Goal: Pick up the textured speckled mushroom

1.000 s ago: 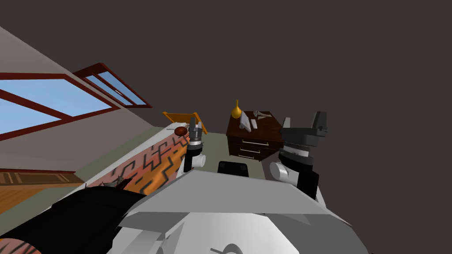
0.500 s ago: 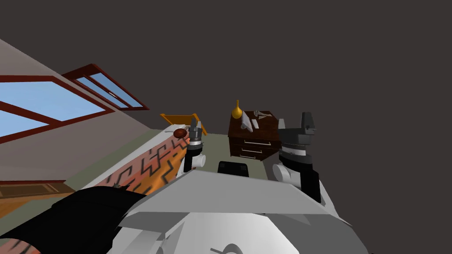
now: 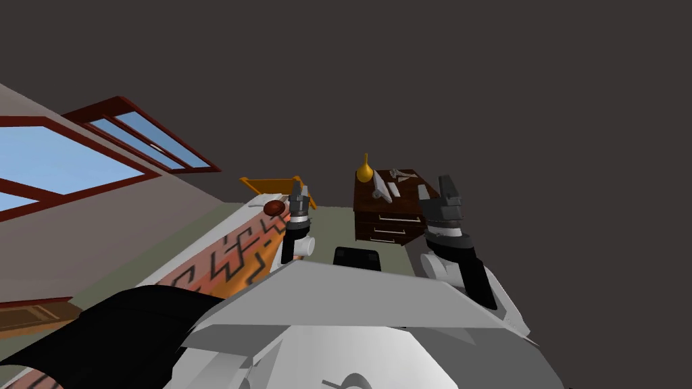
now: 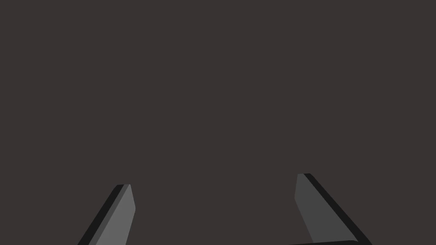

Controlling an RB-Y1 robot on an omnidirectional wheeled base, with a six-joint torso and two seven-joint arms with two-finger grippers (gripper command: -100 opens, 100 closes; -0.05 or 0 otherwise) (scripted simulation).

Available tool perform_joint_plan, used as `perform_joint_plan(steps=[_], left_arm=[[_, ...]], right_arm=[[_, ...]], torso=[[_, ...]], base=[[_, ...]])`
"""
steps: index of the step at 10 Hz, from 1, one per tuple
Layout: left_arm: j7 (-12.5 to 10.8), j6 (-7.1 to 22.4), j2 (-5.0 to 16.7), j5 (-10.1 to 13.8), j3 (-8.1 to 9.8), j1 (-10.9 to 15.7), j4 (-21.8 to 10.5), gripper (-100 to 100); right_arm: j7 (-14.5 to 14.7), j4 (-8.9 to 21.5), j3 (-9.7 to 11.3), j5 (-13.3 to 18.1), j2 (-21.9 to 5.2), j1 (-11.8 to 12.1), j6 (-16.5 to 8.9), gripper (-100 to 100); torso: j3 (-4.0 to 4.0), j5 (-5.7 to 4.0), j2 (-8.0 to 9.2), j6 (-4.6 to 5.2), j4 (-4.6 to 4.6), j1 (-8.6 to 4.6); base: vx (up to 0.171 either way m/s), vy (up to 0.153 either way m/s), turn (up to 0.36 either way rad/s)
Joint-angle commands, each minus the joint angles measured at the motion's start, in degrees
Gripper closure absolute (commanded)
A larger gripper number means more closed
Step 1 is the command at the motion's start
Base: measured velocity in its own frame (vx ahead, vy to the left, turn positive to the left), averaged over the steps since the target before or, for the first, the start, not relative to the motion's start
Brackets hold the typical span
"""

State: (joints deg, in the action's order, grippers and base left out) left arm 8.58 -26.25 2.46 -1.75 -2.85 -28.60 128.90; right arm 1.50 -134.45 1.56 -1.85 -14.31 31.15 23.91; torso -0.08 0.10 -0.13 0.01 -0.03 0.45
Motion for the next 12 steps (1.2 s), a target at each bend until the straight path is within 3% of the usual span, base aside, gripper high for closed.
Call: perform_joint_plan(steps=[1,4,5,6,7,8,9,12], left_arm=[[0.0,0.0,0.0,0.0,0.00,0.0,0.0,0],[0.0,0.0,0.0,0.0,0.00,0.0,0.0,0],[0.0,0.0,0.0,0.0,0.00,0.0,0.0,0],[0.0,0.0,0.0,0.0,0.00,0.0,0.0,0],[0.0,0.0,0.0,0.0,0.00,0.0,0.0,0],[0.0,0.0,0.0,0.0,0.00,0.0,0.0,0],[0.0,0.0,0.0,0.0,0.00,0.0,0.0,0],[0.0,0.0,0.0,0.0,0.00,0.0,0.0,0]], right_arm=[[1.1,0.1,0.1,0.2,-1.6,0.2,-0.3,-100],[5.8,1.1,1.1,1.2,-6.6,0.0,-1.8,-100],[5.8,1.1,1.1,1.2,-7.1,0.0,-1.8,-100],[8.1,1.7,1.6,1.8,-9.6,-0.1,-2.6,-100],[8.4,1.7,1.6,1.8,-9.9,-0.1,-2.6,-100],[10.6,2.4,2.1,2.5,-12.4,-0.2,-3.4,-100],[11.1,2.4,2.1,2.5,-12.7,-0.2,-3.4,-100],[16.3,3.9,3.3,4.2,-17.7,-0.7,-4.9,-100]], torso=[[0.00,0.00,0.00,0.00,0.00,0.00],[-0.03,0.00,-0.05,-0.02,-0.02,-0.06],[-0.03,0.01,-0.04,0.00,-0.01,0.05],[-0.01,0.03,0.00,-0.02,-0.01,0.08],[-0.01,0.04,-0.01,0.00,0.00,0.15],[0.00,0.03,0.01,-0.02,0.00,0.07],[-0.03,0.04,-0.04,0.00,-0.01,0.18],[-0.06,0.01,-0.10,-0.03,-0.03,-0.03]], base=[[0.021,0.099,-0.067],[0.041,0.124,-0.104],[0.021,0.146,-0.073],[0.027,0.164,-0.115],[0.017,0.137,-0.092],[0.035,0.171,-0.155],[0.032,0.145,-0.082],[0.040,0.137,-0.124]])
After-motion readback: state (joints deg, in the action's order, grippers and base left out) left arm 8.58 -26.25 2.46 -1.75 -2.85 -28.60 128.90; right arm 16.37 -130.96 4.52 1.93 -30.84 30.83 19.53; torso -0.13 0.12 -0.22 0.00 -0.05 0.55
